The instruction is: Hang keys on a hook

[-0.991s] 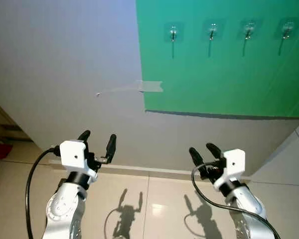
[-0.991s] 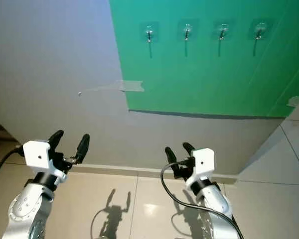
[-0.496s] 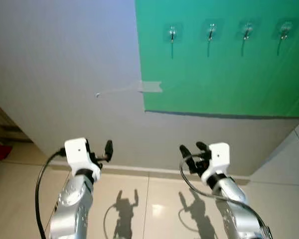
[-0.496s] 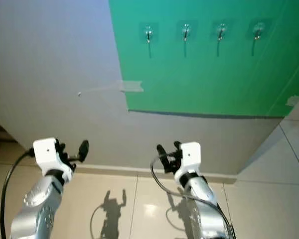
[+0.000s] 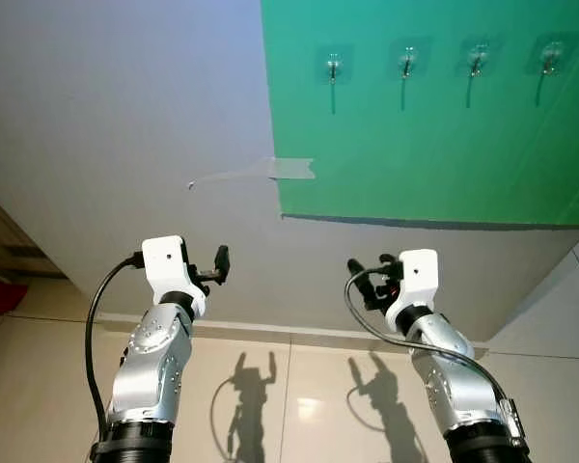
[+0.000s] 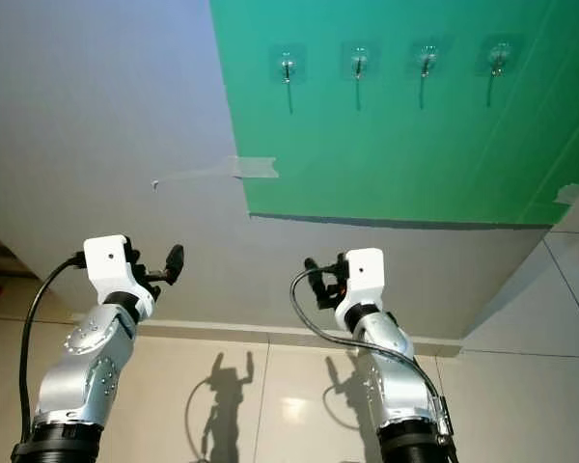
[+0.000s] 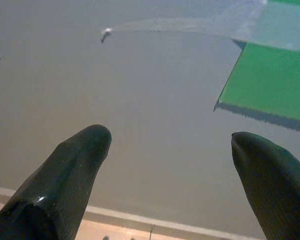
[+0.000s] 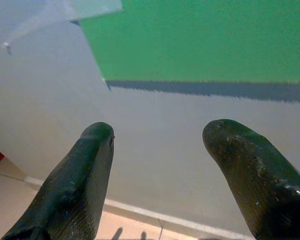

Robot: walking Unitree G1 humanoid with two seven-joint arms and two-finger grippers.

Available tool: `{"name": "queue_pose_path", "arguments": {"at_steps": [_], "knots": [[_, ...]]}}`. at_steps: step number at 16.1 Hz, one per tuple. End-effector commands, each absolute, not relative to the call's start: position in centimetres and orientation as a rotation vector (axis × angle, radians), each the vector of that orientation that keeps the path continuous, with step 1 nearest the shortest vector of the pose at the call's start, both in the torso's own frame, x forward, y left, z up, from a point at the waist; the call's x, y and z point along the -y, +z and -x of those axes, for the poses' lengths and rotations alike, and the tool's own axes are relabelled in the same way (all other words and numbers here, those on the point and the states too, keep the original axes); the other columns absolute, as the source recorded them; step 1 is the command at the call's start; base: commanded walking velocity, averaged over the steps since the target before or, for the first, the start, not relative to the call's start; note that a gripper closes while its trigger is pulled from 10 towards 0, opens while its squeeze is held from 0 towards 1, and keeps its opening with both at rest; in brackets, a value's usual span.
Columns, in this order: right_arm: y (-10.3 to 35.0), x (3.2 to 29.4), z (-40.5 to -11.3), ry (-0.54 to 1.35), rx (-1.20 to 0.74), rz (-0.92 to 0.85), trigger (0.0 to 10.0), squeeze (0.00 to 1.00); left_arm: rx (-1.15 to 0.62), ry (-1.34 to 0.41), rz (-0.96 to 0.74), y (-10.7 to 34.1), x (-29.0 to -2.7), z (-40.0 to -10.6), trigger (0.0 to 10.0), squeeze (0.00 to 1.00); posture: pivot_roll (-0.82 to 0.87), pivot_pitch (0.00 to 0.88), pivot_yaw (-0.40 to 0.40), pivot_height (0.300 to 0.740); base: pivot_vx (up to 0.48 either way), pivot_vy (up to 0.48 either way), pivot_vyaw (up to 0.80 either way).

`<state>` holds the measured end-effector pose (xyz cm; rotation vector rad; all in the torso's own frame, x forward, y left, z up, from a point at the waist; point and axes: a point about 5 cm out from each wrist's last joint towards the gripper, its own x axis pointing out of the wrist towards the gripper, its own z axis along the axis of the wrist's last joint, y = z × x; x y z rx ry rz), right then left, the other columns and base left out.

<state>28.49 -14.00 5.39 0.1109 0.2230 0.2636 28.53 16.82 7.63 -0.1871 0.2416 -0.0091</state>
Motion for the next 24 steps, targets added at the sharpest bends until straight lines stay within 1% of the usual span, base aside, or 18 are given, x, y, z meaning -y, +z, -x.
{"name": "queue_pose_path", "arguments": {"at_steps": [1, 6, 8, 10, 13, 14, 15, 18, 22, 24], "knots": [[5.0, 14.0, -28.6, 0.25, -0.246, -0.113, 10.0, 0.0, -0.262, -0.008, 0.176, 7.4, -16.9, -28.7, 10.0, 0.0, -0.18, 0.0, 0.12, 0.74, 0.0, 0.0, 0.0], [4.7, 13.8, -28.9, 0.232, -0.265, -0.093, 10.0, 0.0, -0.289, -0.019, 0.182, 6.4, -16.8, -28.9, 10.0, 0.0, -0.18, 0.0, 0.128, 0.74, 0.0, 0.0, 0.0], [5.0, 13.9, -29.5, 0.192, -0.258, -0.115, 10.0, 0.0, -0.289, -0.011, 0.193, 6.2, -16.6, -29.2, 10.0, 0.0, -0.2, 0.0, 0.132, 0.74, 0.0, 0.0, 0.0], [5.1, 13.3, -29.5, 0.223, -0.261, -0.077, 10.0, 0.0, -0.292, -0.008, 0.191, 6.0, -16.4, -29.4, 10.0, 0.0, -0.2, 0.0, 0.132, 0.74, 0.0, 0.0, 0.0], [4.9, 14.1, -29.7, 0.167, -0.27, -0.093, 10.0, 0.0, -0.286, 0.008, 0.199, 5.9, -16.4, -29.3, 10.0, 0.0, -0.2, 0.0, 0.123, 0.74, 0.0, 0.0, 0.0], [4.8, 15.2, -30.1, 0.085, -0.293, -0.172, 10.0, 0.0, -0.285, 0.013, 0.2, 5.7, -16.5, -29.1, 10.0, 0.0, -0.19, 0.0, 0.114, 0.74, 0.0, 0.0, 0.0], [4.6, 16.1, -30.3, 0.038, -0.304, -0.171, 10.0, 0.0, -0.283, 0.029, 0.205, 5.6, -16.7, -29.0, 10.0, 0.0, -0.18, 0.0, 0.107, 0.74, 0.0, 0.0, 0.0], [4.5, 16.4, -30.4, 0.053, -0.308, -0.118, 10.0, 0.0, -0.274, 0.045, 0.21, 5.5, -16.8, -28.9, 10.0, 0.0, -0.16, 0.0, 0.094, 0.74, 0.0, 0.0, 0.0], [4.2, 16.0, -30.7, 0.055, -0.321, -0.112, 10.0, 0.0, -0.272, 0.058, 0.201, 5.5, -17.1, -28.8, 10.0, 0.0, -0.15, 0.0, 0.09, 0.74, 0.0, 0.0, 0.0], [4.2, 15.6, -30.7, 0.07, -0.321, -0.106, 10.0, 0.0, -0.291, 0.036, 0.178, 5.3, -16.8, -29.0, 10.0, 0.0, -0.15, 0.0, 0.09, 0.74, 0.0, 0.0, 0.0]]}}
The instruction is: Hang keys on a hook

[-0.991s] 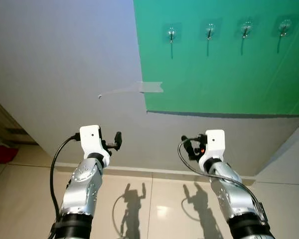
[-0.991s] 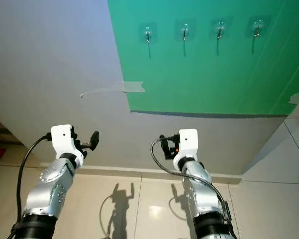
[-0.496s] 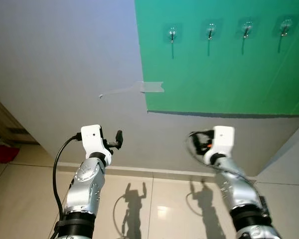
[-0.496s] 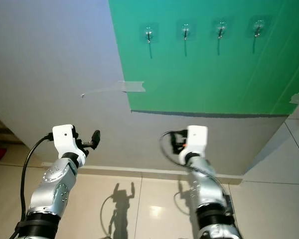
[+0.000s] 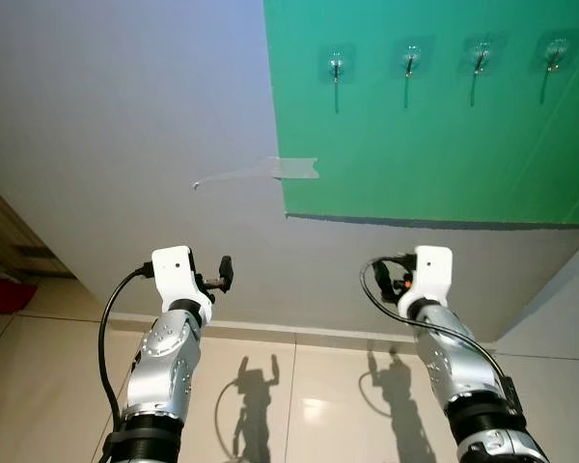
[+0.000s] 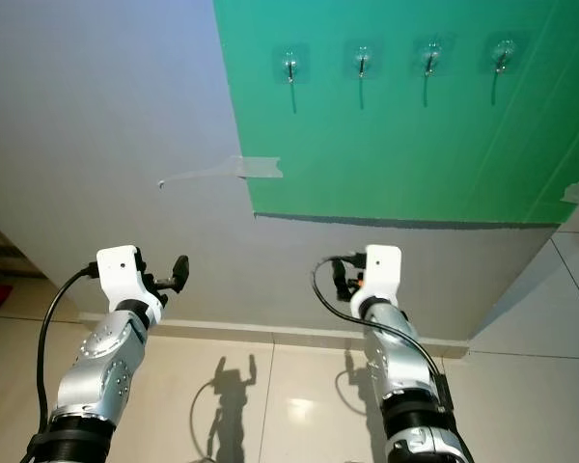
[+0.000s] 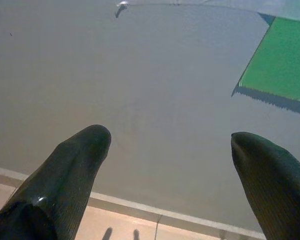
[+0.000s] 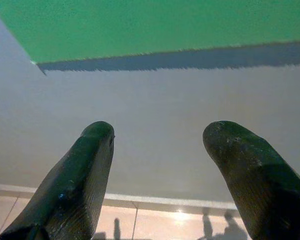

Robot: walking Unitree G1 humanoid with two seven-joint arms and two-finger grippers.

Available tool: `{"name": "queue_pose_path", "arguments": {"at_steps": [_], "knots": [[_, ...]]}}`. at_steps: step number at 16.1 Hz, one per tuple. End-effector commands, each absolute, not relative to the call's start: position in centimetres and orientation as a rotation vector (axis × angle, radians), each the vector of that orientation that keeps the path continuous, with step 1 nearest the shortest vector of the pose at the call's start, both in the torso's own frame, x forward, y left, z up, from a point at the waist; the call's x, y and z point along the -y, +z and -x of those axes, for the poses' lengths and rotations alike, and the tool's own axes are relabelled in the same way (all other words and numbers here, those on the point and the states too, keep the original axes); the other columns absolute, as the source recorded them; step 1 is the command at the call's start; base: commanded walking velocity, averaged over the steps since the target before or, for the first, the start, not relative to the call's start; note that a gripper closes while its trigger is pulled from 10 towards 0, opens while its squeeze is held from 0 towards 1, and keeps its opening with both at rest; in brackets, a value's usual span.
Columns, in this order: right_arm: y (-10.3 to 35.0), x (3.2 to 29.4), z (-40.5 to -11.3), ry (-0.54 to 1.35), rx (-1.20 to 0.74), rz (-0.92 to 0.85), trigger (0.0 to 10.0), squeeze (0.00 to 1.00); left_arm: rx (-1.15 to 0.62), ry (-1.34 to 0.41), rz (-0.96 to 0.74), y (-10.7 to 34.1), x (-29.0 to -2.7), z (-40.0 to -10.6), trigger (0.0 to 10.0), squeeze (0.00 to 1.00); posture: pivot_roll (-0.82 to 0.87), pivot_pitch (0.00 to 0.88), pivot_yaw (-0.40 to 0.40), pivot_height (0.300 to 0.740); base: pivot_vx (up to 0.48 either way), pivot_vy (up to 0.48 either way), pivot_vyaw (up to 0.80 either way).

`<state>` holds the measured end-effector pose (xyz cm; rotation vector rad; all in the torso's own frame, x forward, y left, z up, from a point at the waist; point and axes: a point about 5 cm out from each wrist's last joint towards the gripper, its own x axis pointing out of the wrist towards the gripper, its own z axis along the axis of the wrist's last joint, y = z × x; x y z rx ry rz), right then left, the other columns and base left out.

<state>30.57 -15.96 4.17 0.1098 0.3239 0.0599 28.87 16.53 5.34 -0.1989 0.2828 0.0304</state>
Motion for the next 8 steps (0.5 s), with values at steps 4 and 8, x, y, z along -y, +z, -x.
{"name": "queue_pose_path", "arguments": {"at_steps": [4, 8], "knots": [[4.09, 15.72, -30.86, 0.067, -0.329, -0.092, 10.0, 0.0, -0.262, 0.023, 0.178, 5.97, -16.62, -29.65, 10.0, 0.0, -0.15, 0.0, 0.1, 0.74, 0.0, 0.0, 0.0], [3.91, 15.82, -30.71, 0.066, -0.335, -0.088, 10.0, 0.0, -0.251, 0.003, 0.191, 6.22, -16.36, -29.76, 10.0, 0.0, -0.16, 0.0, 0.104, 0.74, 0.0, 0.0, 0.0]]}}
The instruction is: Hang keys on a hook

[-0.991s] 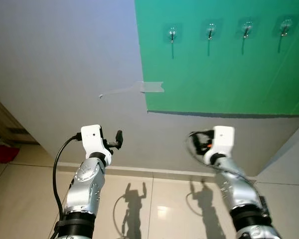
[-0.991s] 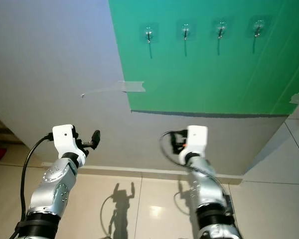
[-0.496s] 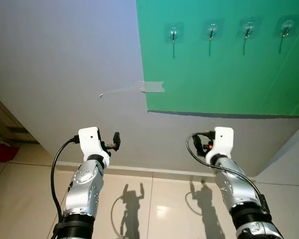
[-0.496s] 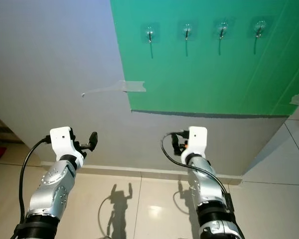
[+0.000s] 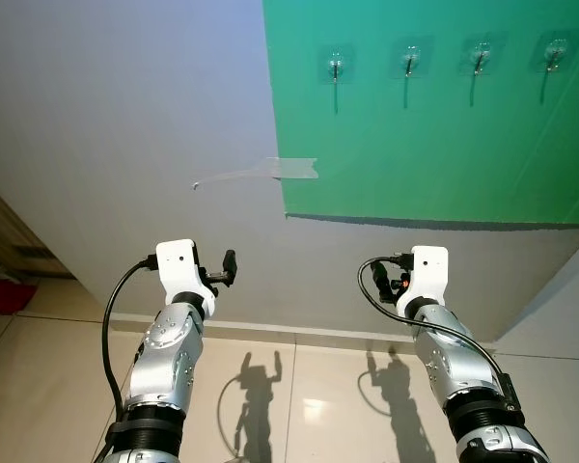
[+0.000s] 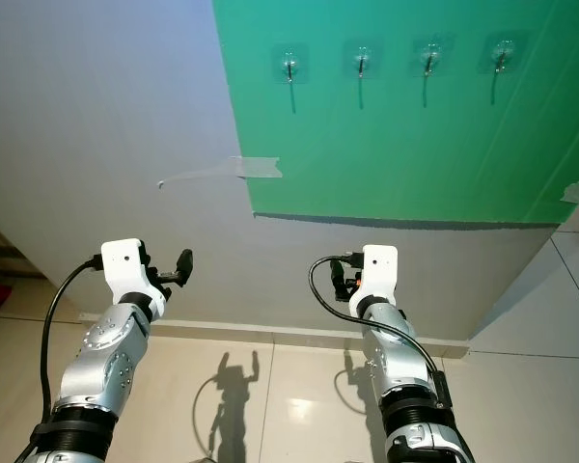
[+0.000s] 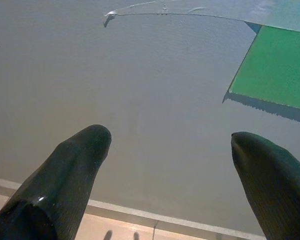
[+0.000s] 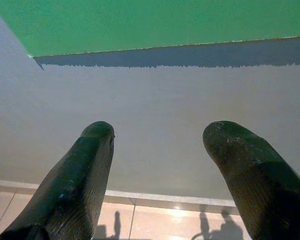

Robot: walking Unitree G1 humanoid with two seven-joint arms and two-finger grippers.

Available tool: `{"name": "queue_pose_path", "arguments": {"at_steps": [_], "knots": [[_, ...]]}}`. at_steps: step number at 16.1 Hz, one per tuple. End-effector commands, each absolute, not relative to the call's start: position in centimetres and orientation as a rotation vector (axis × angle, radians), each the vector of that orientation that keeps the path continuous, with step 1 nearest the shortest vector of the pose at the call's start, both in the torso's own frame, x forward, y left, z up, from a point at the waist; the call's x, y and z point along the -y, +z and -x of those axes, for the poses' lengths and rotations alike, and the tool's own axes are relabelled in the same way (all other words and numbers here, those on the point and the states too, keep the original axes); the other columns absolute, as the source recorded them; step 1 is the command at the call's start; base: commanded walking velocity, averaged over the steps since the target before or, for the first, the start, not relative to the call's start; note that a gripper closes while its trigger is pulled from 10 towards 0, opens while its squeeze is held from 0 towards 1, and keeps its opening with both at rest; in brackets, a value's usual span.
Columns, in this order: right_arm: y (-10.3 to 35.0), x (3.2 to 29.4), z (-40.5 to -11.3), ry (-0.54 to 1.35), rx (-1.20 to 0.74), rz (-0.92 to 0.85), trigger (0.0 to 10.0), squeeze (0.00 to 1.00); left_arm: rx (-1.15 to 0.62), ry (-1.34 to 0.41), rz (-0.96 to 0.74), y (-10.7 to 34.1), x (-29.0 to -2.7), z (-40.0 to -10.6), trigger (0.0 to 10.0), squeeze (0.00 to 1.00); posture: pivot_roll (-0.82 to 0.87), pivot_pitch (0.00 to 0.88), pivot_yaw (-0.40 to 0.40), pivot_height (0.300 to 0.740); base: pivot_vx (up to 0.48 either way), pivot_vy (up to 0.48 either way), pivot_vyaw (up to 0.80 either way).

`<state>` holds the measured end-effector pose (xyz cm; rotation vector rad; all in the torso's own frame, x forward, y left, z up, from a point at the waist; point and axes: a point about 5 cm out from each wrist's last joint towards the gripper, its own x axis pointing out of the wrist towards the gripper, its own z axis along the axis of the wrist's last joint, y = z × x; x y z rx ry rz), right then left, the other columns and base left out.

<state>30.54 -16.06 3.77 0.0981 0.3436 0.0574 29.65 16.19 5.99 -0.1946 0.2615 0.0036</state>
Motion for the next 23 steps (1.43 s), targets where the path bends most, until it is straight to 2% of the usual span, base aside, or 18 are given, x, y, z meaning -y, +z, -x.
{"name": "queue_pose_path", "arguments": {"at_steps": [1, 5, 13, 16, 23], "knots": [[3.9, 15.8, -30.7, 0.066, -0.337, -0.087, 10.0, 0.0, -0.252, 0.003, 0.191, 6.2, -16.4, -29.8, 10.0, 0.0, -0.16, 0.0, 0.104, 0.74, 0.0, 0.0, 0.0], [3.5, 15.8, -30.2, 0.068, -0.346, -0.092, 10.0, 0.0, -0.244, -0.024, 0.207, 6.5, -15.9, -29.9, 10.0, 0.0, -0.16, 0.0, 0.107, 0.74, 0.0, 0.0, 0.0], [3.3, 15.6, -30.0, 0.069, -0.345, -0.085, 10.0, 0.0, -0.236, -0.052, 0.206, 6.8, -15.8, -30.2, 10.0, 0.0, -0.18, 0.0, 0.117, 0.74, 0.0, 0.48, 0.0], [3.3, 16.0, -29.8, 0.056, -0.34, -0.083, 10.0, 0.0, -0.24, -0.073, 0.197, 6.9, -15.2, -30.3, 10.0, 0.0, -0.18, 0.0, 0.127, 0.74, 0.0, 0.0, 0.0], [3.1, 16.1, -29.4, 0.053, -0.355, -0.081, 10.0, 0.0, -0.232, -0.101, 0.184, 7.1, -14.9, -30.6, 10.0, 0.0, -0.2, 0.0, 0.138, 0.74, 0.0, 0.0, -0.76]]}}
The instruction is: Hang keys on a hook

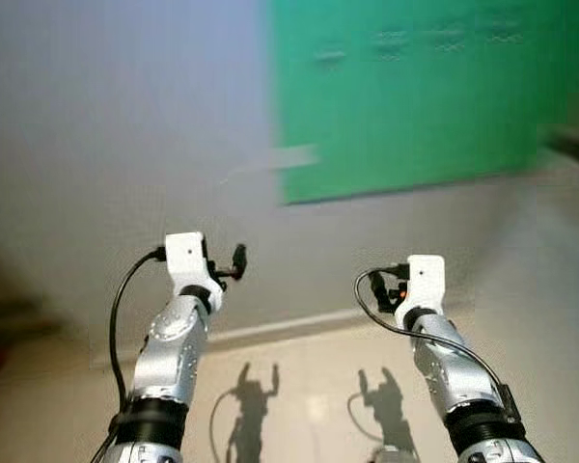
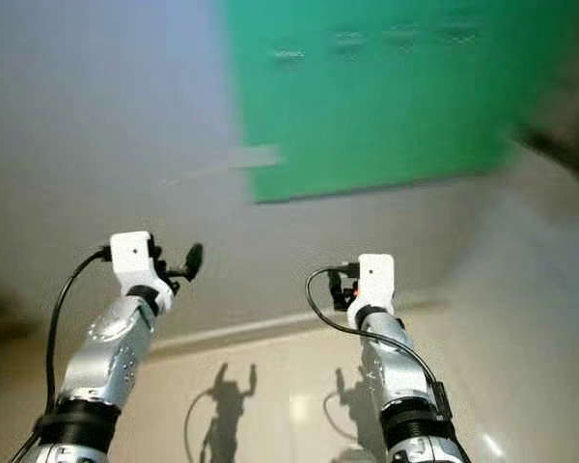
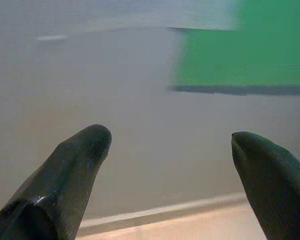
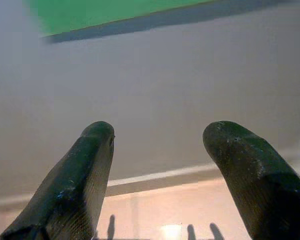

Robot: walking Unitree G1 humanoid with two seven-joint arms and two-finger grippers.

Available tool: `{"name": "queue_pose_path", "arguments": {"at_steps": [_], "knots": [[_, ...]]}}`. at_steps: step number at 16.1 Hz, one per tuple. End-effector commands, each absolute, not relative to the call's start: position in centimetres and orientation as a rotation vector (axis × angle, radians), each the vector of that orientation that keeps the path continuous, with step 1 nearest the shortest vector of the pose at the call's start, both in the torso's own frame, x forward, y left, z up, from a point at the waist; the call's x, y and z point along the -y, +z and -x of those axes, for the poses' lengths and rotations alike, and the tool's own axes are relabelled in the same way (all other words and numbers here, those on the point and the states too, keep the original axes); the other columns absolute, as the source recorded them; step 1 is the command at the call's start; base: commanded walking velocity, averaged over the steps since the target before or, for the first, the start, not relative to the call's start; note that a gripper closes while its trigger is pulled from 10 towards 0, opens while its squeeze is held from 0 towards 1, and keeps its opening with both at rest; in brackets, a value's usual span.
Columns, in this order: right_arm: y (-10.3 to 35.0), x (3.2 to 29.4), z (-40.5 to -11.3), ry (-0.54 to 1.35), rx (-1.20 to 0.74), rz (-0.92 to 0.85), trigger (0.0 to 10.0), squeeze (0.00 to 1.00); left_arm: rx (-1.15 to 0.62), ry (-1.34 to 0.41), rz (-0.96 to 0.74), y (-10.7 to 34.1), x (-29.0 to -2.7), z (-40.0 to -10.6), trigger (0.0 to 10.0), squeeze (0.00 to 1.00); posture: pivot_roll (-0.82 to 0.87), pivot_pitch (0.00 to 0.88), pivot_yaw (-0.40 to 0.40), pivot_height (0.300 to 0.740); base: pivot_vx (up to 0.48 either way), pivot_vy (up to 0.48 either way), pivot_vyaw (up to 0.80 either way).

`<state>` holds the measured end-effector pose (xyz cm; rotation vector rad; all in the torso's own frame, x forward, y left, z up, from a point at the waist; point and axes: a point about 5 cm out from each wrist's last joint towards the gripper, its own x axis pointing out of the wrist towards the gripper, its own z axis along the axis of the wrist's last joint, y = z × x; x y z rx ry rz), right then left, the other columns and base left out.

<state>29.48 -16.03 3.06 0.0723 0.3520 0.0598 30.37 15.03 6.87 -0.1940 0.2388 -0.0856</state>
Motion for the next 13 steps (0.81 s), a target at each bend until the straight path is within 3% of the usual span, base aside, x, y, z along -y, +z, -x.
{"name": "queue_pose_path", "arguments": {"at_steps": [1, 13], "knots": [[3.05, 16.04, -29.33, 0.053, -0.356, -0.082, 10.0, 0.0, -0.235, -0.099, 0.183, 7.1, -14.95, -30.6, 10.0, 0.0, -0.2, 0.0, 0.138, 0.74, 0.0, 0.0, -0.77], [2.92, 15.8, -29.1, 0.08, -0.374, -0.082, 10.0, 0.0, -0.236, -0.124, 0.201, 6.77, -14.27, -30.32, 10.0, 0.0, -0.21, 0.0, 0.123, 0.74, 0.0, 0.0, -0.77]]}}
